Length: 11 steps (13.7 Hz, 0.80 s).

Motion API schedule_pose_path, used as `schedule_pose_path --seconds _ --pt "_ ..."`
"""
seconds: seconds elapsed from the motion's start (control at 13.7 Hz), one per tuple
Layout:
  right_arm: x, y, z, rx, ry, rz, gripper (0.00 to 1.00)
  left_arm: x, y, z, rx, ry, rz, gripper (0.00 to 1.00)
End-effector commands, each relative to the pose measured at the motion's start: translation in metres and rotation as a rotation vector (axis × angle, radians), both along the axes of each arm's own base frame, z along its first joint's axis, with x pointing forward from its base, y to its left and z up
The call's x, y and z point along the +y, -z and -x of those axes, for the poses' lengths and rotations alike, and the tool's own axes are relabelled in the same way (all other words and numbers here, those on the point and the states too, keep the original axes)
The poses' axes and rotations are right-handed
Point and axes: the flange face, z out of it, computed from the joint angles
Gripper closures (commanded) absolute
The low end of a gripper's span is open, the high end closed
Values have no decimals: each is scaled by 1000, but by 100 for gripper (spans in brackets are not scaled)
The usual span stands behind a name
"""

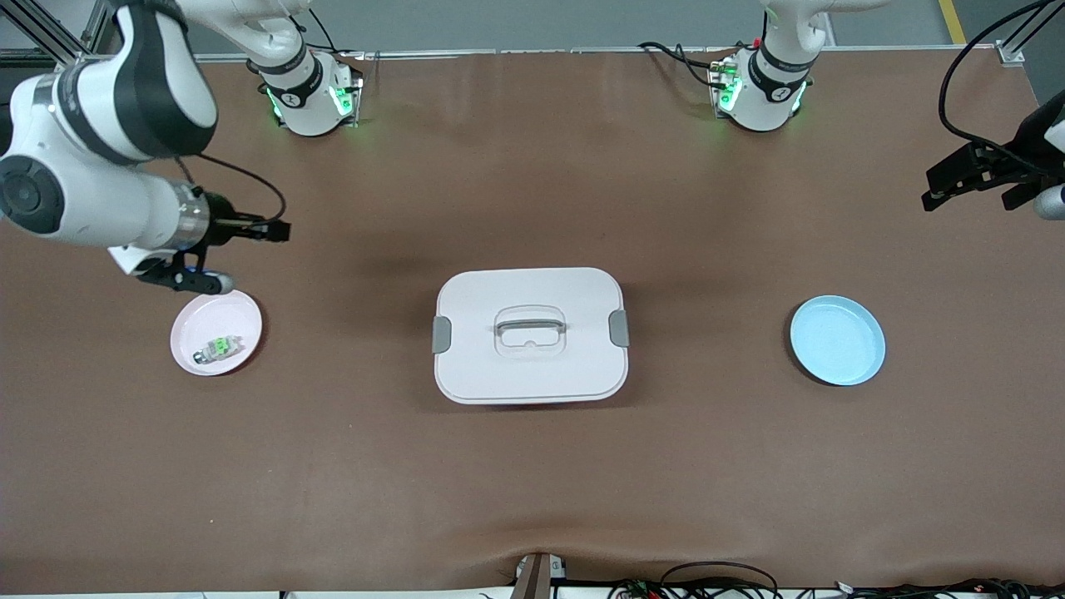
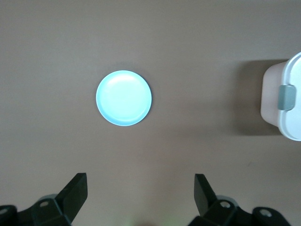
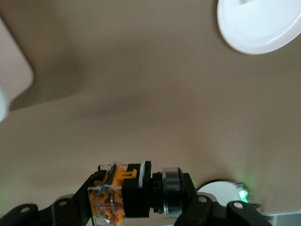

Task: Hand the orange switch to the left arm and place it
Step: 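Lift the switch and carry it above the white box with the right gripper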

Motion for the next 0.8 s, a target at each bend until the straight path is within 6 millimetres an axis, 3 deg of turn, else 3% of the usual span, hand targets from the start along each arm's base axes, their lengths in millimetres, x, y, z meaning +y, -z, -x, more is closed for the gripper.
schedule_pose_path --seconds 0.0,0.29,0.73 --pt "41 -22 0 27 130 -37 82 -9 -6 0 -10 -5 20 0" --pt "117 -64 10 82 324 -144 82 -18 -5 0 -8 10 23 0" --pt "223 -76 23 110 558 -210 82 -28 -3 0 -5 29 25 0"
